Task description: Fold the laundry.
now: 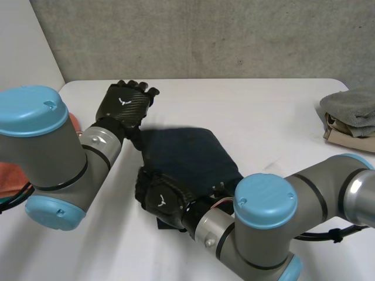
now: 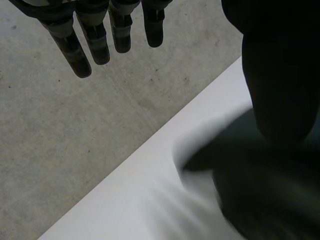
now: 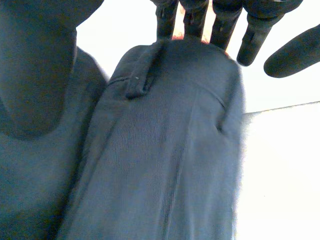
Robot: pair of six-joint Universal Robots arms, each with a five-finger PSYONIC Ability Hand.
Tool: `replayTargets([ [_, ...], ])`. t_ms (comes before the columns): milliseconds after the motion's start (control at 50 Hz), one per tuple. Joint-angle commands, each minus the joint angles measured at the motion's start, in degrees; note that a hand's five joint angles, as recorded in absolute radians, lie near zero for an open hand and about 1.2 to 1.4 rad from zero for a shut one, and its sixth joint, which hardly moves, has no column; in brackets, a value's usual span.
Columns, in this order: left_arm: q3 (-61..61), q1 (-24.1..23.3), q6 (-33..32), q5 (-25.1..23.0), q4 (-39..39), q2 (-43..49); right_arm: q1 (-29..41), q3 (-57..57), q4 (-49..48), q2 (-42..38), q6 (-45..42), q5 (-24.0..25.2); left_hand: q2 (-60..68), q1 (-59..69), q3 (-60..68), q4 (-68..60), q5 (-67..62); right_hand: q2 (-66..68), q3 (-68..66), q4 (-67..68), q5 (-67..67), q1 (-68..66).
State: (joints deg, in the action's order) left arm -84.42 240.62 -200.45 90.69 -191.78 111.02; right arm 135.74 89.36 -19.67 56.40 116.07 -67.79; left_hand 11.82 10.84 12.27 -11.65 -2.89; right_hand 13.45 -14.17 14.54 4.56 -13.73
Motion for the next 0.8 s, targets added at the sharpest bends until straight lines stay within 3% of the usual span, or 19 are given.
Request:
replayTargets([
  [20,1.53,0.47,0.93,0.89,-0.35,-1.24,-8.37,1.51,-0.11,14.76,27.88,-0.68,-1.44,-0.45,-1.89,1.26,2.51,-3.45,4.17,-4.54,-4.56,3.73],
  [80,3.47,-0.24,3.39,2.2,-0.26,-1.15,-12.25,0.64,0.94,17.33,45.6,-0.85,-1.1,-0.12,-1.55,0.93,2.17,-3.45,4.17,-4.54,-4.56,3.73],
  [140,4.7,-1.03,6.11,3.35,-0.08,-1.24,-15.84,-0.67,3.74,18.21,56.68,-0.94,-1.1,-0.12,-1.55,0.93,2.17,-3.45,4.17,-4.54,-4.56,3.73],
  [180,5.92,-2.34,8.13,4.05,0.35,-1.07,-17.79,-1.73,6.73,18.31,58.03,-1.12,-0.43,0.55,-0.88,0.26,1.5,-3.45,4.17,-4.54,-4.56,3.73],
  [260,6.72,-4.97,9.37,5.63,2.37,-0.19,-20.69,-7.0,15.78,15.07,56.55,-0.77,1.07,2.06,0.62,-1.25,0.0,-3.45,4.17,-4.54,-4.56,3.73],
  [380,6.81,-9.9,9.72,10.64,6.77,4.46,-20.52,-20.78,28.43,1.2,52.07,-0.59,1.09,2.07,0.63,-1.26,-0.01,-3.45,4.17,-4.54,-4.56,3.73],
  [540,4.18,-12.37,9.99,14.25,8.35,12.99,-20.52,-30.21,35.66,-11.48,49.69,-0.33,-1.27,-0.28,-1.72,1.09,2.34,-3.45,4.17,-4.54,-4.56,3.73],
  [660,3.74,-11.58,9.9,14.25,9.58,16.86,-20.43,-31.45,38.3,-14.57,43.9,-2.69,-0.26,0.72,-0.72,0.09,1.34,-3.45,4.17,-4.54,-4.56,3.73],
  [800,4.87,-9.64,9.64,13.72,11.16,15.12,-20.26,-29.87,37.95,-10.36,35.81,-9.38,0.08,1.06,-0.38,-0.25,1.0,-3.45,4.17,-4.54,-4.56,3.73],
])
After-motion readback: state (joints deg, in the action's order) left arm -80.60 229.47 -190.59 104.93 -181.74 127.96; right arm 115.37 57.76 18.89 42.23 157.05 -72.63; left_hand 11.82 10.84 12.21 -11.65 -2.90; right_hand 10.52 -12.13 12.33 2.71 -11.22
